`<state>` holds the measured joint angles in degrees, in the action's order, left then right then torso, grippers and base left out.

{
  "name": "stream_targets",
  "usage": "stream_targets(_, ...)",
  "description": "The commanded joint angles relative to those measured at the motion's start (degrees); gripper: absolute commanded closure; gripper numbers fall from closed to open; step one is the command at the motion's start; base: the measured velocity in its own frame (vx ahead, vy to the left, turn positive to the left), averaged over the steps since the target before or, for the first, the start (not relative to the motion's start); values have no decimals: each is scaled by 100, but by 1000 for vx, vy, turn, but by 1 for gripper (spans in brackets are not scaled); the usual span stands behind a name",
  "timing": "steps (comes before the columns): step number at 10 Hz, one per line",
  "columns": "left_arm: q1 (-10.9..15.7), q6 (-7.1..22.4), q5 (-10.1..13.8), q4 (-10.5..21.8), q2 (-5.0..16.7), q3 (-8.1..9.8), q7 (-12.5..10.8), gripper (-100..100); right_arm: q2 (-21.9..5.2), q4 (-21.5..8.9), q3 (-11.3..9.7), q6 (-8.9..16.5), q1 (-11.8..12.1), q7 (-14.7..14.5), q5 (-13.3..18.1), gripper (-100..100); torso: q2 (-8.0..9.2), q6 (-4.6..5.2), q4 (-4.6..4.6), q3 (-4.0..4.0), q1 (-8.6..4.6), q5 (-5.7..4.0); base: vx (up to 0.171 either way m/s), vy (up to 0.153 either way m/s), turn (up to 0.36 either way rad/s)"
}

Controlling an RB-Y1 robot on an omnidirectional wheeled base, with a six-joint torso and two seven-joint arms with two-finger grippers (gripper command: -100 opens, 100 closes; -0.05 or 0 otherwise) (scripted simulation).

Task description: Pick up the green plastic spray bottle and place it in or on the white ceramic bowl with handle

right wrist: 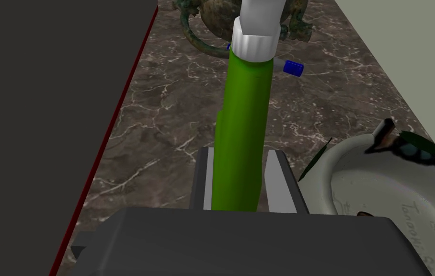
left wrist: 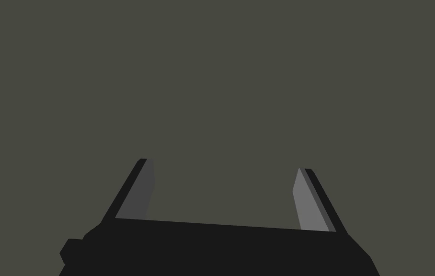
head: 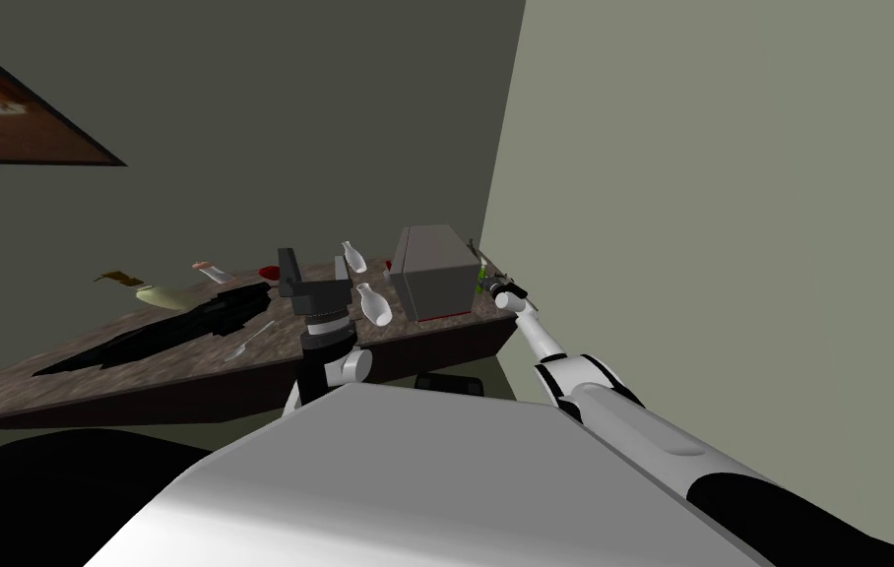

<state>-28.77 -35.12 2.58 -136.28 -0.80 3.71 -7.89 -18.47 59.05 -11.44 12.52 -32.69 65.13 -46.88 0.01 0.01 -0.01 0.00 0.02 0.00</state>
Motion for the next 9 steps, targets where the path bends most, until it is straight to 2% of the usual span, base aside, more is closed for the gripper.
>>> stream_targets(1,0,0,0,0,0,0,0,0,-29,48,-177,94,-103,96,-167,100,0,0,0,0,0,0,-62,-24,-181)
stream_targets(3,0,0,0,0,1,1,0,0,-274,153,-304,294,-282,311,-313,100,34,18,11,22,-45,-7,-76,-110,-194)
stream_targets(5,0,0,0,0,1,1,0,0,-538,257,-372,491,-447,517,-395,100,29,17,12,20,-60,-12,-20,-97,-46)
stream_targets(9,0,0,0,0,0,0,0,0,-916,421,-423,795,-663,801,-468,100,-2,20,4,1,-35,-4,15,-39,-9)
